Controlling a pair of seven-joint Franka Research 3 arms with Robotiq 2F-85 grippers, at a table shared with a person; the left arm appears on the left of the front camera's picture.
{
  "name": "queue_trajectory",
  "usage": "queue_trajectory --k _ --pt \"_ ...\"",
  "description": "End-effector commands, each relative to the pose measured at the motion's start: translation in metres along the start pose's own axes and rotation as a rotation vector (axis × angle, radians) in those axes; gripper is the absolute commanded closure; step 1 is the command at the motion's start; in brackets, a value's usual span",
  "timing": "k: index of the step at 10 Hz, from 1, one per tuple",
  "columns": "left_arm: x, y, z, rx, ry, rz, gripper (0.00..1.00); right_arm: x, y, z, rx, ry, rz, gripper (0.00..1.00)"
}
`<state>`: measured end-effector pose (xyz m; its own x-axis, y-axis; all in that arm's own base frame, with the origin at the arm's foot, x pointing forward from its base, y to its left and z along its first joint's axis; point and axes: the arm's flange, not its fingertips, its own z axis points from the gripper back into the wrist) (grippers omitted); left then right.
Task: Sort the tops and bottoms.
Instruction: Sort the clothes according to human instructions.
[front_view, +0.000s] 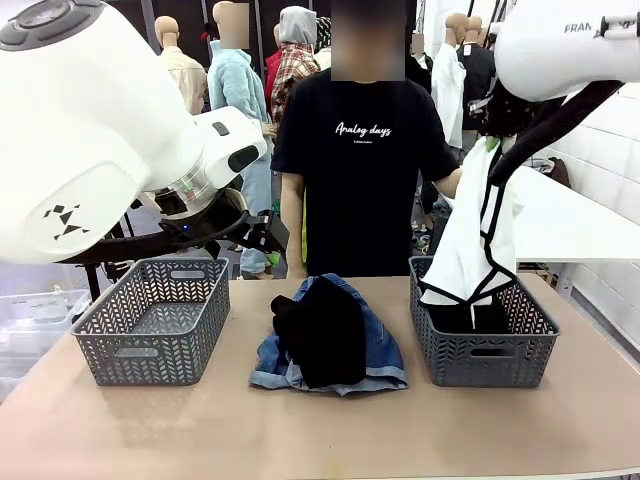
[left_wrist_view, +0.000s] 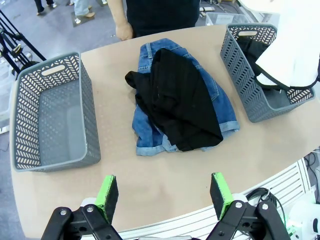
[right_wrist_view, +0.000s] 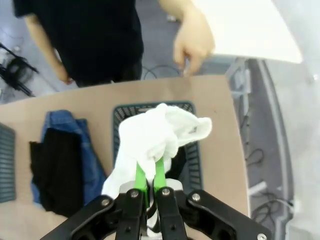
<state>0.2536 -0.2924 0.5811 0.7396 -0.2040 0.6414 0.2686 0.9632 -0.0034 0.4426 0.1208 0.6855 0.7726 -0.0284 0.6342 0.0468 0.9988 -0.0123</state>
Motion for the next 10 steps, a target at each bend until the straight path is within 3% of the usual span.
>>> queue_trajectory --k 1,4,6,8,10 --pt "0.0 0.003 -0.001 -0.009 -0.003 0.001 0.04 0.014 0.009 0.023 -0.017 -0.049 0.046 1.0" --pt "0.0 0.003 -0.001 -0.009 -0.003 0.001 0.04 0.008 0.009 0.017 0.002 -0.035 0.024 1.0" --pt "0.0 0.003 -0.001 -0.009 -0.003 0.001 0.04 0.025 -0.032 -0.037 0.064 0.167 -0.035 1.0" --pt "0.0 0.003 -0.001 -0.009 -0.003 0.001 0.04 0.007 -0.077 -0.089 0.115 0.29 -0.151 1.0" --pt "0.0 0.003 -0.001 -0.009 -0.003 0.001 0.04 -0.01 -0.099 -0.139 0.245 0.373 -0.191 1.0"
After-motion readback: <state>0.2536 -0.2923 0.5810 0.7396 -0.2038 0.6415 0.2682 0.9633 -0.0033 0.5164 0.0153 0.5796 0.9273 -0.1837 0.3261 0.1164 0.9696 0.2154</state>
